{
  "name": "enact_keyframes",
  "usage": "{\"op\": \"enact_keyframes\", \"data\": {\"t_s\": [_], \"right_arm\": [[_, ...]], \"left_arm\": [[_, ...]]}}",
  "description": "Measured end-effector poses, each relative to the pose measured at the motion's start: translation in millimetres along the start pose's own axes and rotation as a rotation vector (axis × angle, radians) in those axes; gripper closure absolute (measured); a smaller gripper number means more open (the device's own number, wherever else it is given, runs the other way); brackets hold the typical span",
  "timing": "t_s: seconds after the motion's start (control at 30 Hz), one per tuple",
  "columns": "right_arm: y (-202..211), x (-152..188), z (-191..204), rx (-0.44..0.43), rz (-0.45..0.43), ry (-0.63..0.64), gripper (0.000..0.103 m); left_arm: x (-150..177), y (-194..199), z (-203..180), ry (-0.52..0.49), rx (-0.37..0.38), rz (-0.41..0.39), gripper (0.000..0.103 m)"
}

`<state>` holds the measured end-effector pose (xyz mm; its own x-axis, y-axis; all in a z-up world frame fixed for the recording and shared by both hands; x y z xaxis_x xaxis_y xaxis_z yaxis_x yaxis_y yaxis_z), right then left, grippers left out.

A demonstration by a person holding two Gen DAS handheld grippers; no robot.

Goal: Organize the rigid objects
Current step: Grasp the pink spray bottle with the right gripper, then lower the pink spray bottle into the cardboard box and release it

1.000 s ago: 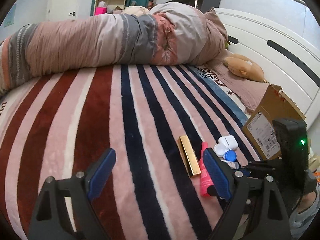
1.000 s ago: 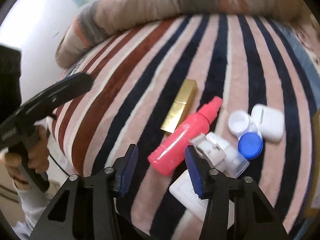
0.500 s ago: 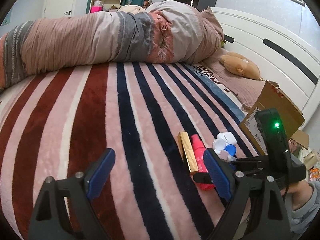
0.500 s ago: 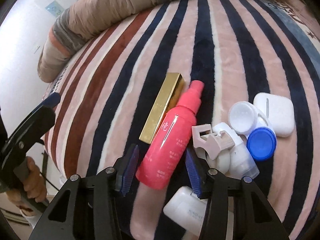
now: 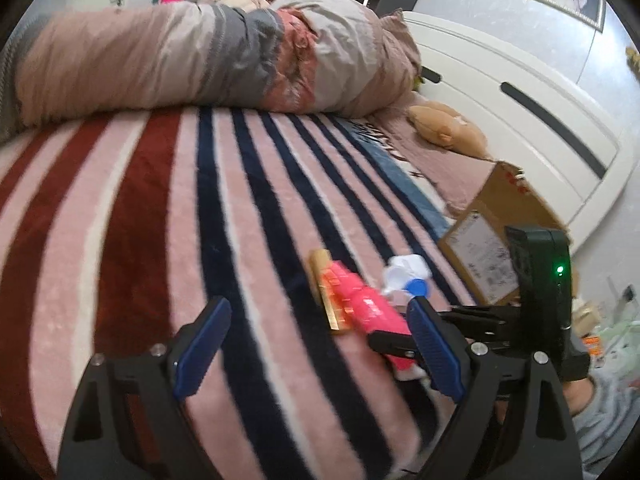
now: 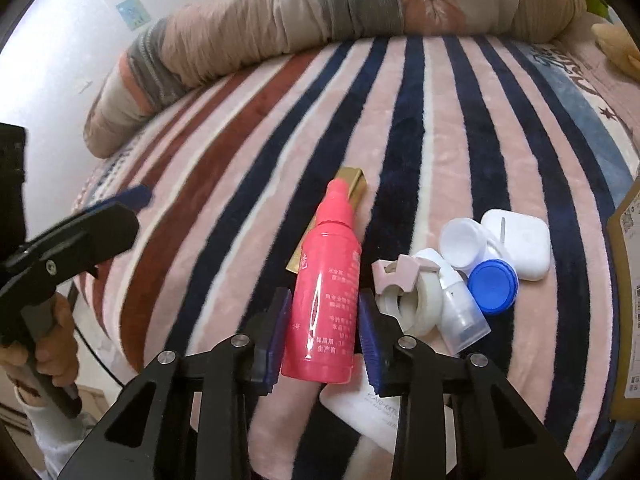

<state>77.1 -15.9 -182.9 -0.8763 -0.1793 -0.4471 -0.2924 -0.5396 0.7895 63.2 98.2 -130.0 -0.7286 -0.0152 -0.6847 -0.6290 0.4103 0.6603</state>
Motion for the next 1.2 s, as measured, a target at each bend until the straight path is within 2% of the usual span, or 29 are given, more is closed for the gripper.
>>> {"op": "enact_keyframes", "data": {"t_s": [0.13,0.17,0.33,0.57,0.7,0.87,1.07,1.1,1.2], "right_arm": [[13,-1,13,-0.027,-0.031,0.062,0.076],[13,0,15,-0.018,-0.027,0.079,0.076],[-5,5,9,0.023,0.081,0.099,0.076],[-30,-5,12,0.052,0.119,0.110,0.076],[-21,-6,18,0.052,0.048,0.162,0.076],[9,-12,37,-0.043,-0.018,0.200,0.077],[56,-14,64,-0.165,-0.102,0.300,0.077],[69,-15,67,-0.186,-0.130,0.328,0.077],[96,-19,63,-0.205,-0.176,0.344,0.077]], "left_arm": [[0,-7,-10,0.039,0.107,0.020,0.015],[0,-9,-12,0.044,0.108,0.023,0.015],[2,-18,-7,0.061,0.032,0.051,0.015],[12,-19,0,0.077,0.017,0.075,0.015],[13,-21,0,0.084,0.043,0.077,0.015],[1,-12,-17,0.084,0.135,0.024,0.016],[-27,11,-52,0.029,0.176,-0.043,0.048],[-32,15,-59,0.015,0.166,-0.057,0.058],[-49,33,-88,-0.057,0.133,-0.120,0.063]]}}
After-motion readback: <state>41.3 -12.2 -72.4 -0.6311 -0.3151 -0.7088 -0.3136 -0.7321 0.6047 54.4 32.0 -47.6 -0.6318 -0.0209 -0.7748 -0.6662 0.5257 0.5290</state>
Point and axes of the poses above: each gripper's, at about its wrist camera, not at the fingertips, and y roughly against the way its jaws point, z to its left, x to its underside, the point moved 6 cm from there along -y, roughly the way its jaws point, and after that the axes turned 6 degrees about -y, right-handed, at the moved point
